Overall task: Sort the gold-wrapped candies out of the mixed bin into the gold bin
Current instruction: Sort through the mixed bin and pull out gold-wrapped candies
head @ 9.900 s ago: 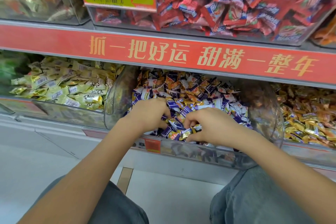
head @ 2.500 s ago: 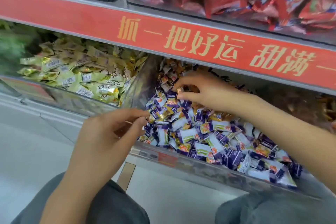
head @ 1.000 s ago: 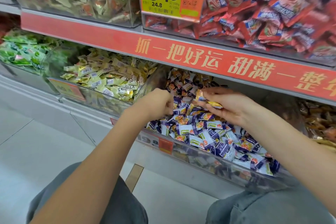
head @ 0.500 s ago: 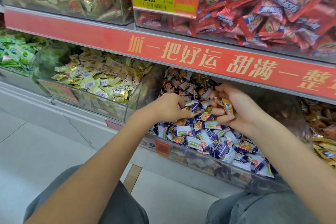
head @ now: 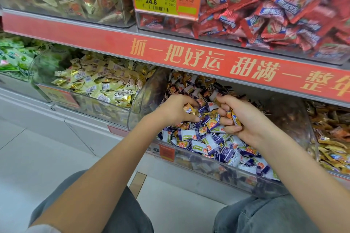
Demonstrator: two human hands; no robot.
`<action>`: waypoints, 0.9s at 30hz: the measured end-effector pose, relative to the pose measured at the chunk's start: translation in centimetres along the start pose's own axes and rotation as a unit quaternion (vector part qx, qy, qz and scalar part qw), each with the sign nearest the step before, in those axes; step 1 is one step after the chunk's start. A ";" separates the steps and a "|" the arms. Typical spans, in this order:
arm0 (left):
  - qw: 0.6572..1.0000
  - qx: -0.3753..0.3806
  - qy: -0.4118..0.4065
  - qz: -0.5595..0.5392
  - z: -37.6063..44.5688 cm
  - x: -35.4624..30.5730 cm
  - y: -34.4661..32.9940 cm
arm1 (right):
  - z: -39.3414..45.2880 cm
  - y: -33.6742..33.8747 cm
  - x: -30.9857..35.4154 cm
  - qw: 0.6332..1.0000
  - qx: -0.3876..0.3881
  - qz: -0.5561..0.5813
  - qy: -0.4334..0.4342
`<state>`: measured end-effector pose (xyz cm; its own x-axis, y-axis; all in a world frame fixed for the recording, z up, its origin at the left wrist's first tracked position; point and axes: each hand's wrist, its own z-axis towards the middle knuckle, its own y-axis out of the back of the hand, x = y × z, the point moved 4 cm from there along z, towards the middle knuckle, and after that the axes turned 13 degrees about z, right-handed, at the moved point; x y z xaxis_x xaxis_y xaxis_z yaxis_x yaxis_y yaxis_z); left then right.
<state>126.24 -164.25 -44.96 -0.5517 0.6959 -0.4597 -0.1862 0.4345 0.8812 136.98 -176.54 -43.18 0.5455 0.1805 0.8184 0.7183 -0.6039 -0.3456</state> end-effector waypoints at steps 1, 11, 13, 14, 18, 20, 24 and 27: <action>1.000 0.005 -0.003 0.004 0.1 -0.2 -0.2 | -0.1 0.1 -0.1 1.000 0.000 -0.001 0.000; 0.971 0.022 0.105 -0.214 -1.3 0.4 2.5 | -0.5 1.0 0.2 0.998 -0.008 -0.041 0.051; 0.945 0.044 0.130 -0.297 -2.2 0.3 3.2 | -0.2 1.0 0.4 0.995 -0.005 -0.071 0.069; 0.937 0.056 0.131 -0.319 -2.6 0.2 3.3 | -0.2 0.8 0.4 0.993 0.002 -0.095 0.076; 0.938 0.111 0.106 -0.312 -3.1 -0.5 2.7 | -0.3 -1.1 0.1 0.962 0.052 -0.245 0.109; 0.952 0.104 0.080 -0.275 -2.9 -1.1 2.3 | -0.3 -2.1 -0.7 0.958 0.063 -0.261 0.097; 0.968 0.086 0.021 -0.234 -2.7 -2.2 1.6 | -0.4 -3.4 -2.2 0.993 0.061 -0.099 -0.005; 0.985 0.077 -0.004 -0.155 -2.8 -2.6 1.7 | -0.7 -4.1 -2.9 0.990 0.079 0.072 -0.089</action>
<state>125.02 -166.92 -41.94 -0.4808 0.5204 -0.7058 -0.2185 0.7084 0.6711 132.13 -175.08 -43.83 0.7052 0.2437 0.6658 0.6778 -0.5073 -0.5321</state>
